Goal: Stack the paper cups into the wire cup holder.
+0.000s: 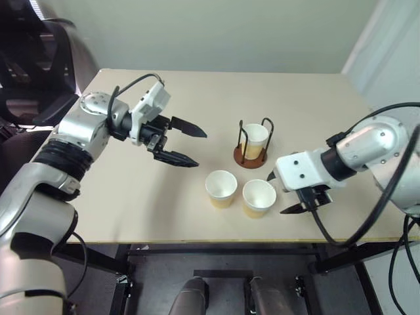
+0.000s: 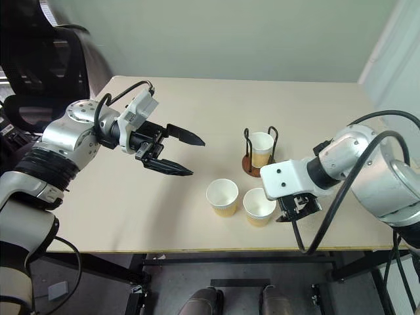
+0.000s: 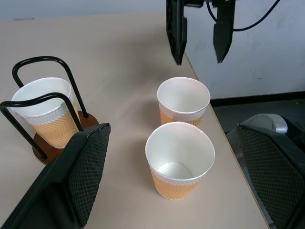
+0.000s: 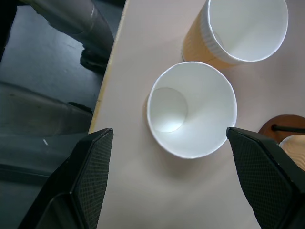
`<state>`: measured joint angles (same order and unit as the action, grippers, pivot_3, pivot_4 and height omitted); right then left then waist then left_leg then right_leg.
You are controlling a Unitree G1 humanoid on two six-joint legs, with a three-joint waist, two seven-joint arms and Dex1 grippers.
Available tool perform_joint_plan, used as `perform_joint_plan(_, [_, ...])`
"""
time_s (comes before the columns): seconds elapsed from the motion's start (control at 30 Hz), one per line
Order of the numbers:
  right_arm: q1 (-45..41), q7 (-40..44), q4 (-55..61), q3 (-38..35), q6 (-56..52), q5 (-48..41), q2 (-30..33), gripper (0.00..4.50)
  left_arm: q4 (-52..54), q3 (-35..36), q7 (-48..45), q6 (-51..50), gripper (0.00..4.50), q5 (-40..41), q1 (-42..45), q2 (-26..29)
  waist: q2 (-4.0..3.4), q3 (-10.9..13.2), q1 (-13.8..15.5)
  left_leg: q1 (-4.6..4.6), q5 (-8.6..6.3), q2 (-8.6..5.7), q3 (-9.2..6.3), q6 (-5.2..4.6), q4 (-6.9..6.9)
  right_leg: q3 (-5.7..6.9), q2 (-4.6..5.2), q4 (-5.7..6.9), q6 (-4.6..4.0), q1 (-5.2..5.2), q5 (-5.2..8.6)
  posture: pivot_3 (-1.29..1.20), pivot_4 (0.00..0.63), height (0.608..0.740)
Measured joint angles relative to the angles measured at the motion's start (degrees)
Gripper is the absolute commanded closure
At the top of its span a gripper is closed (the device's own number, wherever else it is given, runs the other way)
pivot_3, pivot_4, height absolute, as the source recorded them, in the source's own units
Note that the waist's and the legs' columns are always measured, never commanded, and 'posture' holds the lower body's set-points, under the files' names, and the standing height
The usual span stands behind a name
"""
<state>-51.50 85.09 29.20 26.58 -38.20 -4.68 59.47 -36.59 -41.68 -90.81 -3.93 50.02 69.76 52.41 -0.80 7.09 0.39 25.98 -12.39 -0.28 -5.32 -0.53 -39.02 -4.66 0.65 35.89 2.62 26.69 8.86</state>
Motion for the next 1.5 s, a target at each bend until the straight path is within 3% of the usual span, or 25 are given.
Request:
perform_joint_plan(0.73, [7.19, -0.22, -1.80, 5.12, 9.90, 9.65, -2.39, 0.67, 0.03, 0.04, 0.00, -0.29, 0.00, 0.44, 0.00, -0.69, 0.02, -0.01, 0.30, 0.03, -0.01, -0.01, 0.00, 0.00, 0.00, 0.03, 0.03, -0.03, 0.00, -0.01, 0.00, 0.00, 0.150, 0.740])
perform_joint_plan(0.83, [7.95, 0.00, -2.12, 5.90, 11.39, 11.00, -2.60, 1.25, -0.10, 0.05, 0.00, -0.25, 0.00, 0.43, 0.01, -0.81, 0.02, -0.01, 0.29, 0.04, -0.02, -0.01, 0.01, 0.01, 0.01, 0.03, 0.03, -0.04, 0.01, -0.01, 0.00, 0.00, 0.150, 0.740])
perform_joint_plan(1.13, [8.07, 2.74, -4.52, 5.31, 15.33, 11.54, -1.81, 4.48, -8.14, 1.84, -0.02, 2.38, 0.00, -1.95, 2.26, -2.79, 0.03, 0.00, 0.32, 0.05, -0.02, -0.01, -0.01, 0.01, -0.01, 0.02, 0.03, -0.04, 0.00, -0.02, 0.00, 0.00, 0.150, 0.740])
perform_joint_plan(1.5, [5.98, 6.16, -8.41, 0.54, 17.37, 10.07, 1.17, 4.48, -10.75, 4.43, -0.02, 3.16, 0.00, -4.10, 2.87, -2.83, 0.03, 0.00, 0.30, 0.07, -0.07, -0.01, 0.00, 0.03, 0.08, 0.02, 0.03, -0.16, 0.01, -0.01, 0.04, 0.00, 0.150, 0.740])
